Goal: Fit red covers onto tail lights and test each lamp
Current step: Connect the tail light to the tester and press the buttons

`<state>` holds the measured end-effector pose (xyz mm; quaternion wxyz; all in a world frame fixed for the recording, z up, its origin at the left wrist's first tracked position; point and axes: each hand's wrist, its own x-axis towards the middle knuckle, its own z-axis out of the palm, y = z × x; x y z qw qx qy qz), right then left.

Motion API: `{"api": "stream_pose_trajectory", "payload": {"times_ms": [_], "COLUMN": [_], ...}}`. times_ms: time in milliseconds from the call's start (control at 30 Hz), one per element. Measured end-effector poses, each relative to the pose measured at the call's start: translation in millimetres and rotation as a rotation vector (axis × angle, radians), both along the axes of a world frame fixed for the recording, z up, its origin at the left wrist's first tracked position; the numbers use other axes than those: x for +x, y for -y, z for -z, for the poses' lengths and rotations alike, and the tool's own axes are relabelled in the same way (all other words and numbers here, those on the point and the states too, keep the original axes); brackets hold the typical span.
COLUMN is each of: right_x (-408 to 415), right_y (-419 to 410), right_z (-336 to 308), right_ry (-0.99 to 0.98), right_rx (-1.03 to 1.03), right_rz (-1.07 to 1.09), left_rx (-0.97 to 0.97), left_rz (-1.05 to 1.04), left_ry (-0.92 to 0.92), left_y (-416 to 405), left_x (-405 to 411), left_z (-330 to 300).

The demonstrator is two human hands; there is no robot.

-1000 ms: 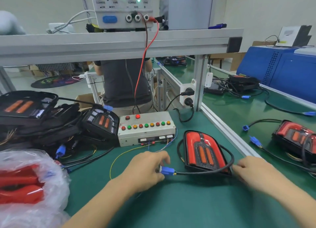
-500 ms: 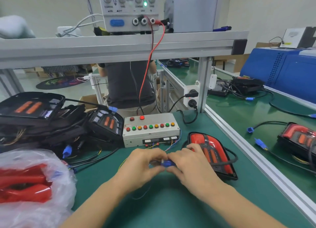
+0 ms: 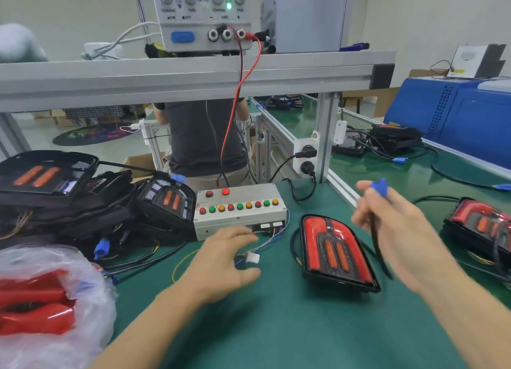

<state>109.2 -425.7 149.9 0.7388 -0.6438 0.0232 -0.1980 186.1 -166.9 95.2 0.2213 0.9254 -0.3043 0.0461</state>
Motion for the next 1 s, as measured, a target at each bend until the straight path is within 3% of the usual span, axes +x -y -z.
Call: {"api": "stream_pose_trajectory", "payload": {"times_ms": [67,100,267,367,433,667,833,900,1000], "right_x": [2.4,2.6,-0.9,4.0,9.3,20.9,17.5,16.4,17.3], "right_y": [16.9,24.3,44.2,48.9,47.6,53.9,41.6,37.4,38.4], "right_z": [1.5,5.0,40.2,66.0,81.0,76.5,72.4,70.7,60.7], "right_ry": [-0.028,-0.08,-0.526,-0.781,-0.909,-0.979,-0.926,-0.885,-0.817], "right_rx": [0.198,0.145,-0.625,-1.043,-1.155,-1.156,-1.206,-1.094,-0.66], "right_rz": [0.044,0.104,0.292,0.244,0.237,0.275,0.157,0.135,0.038], "left_rx": [-0.207,-0.28,-0.513,-0.604,-0.611,-0.839,-0.906,-0.944,-1.002], "left_rz": [-0.053,-0.088,-0.206,-0.265,-0.305,-0.387,-0.394,-0.384,-0.348], "left_ry": [-0.05,-0.129,-0.807,-0.871,-0.837,-0.992,-1.023,-1.038,-1.068], "left_y": [30.4,47.1,111.4,122.9,125.9,123.5,130.3,131.7,132.5], "left_x": [-11.6,-15.8,-27.5,-27.3,-26.7,-24.8,-26.5,-28.0,-30.8], "left_z": [-6.2,-8.3,-6.7,1.8,4.6,6.8,9.0,8.1,8.6]}}
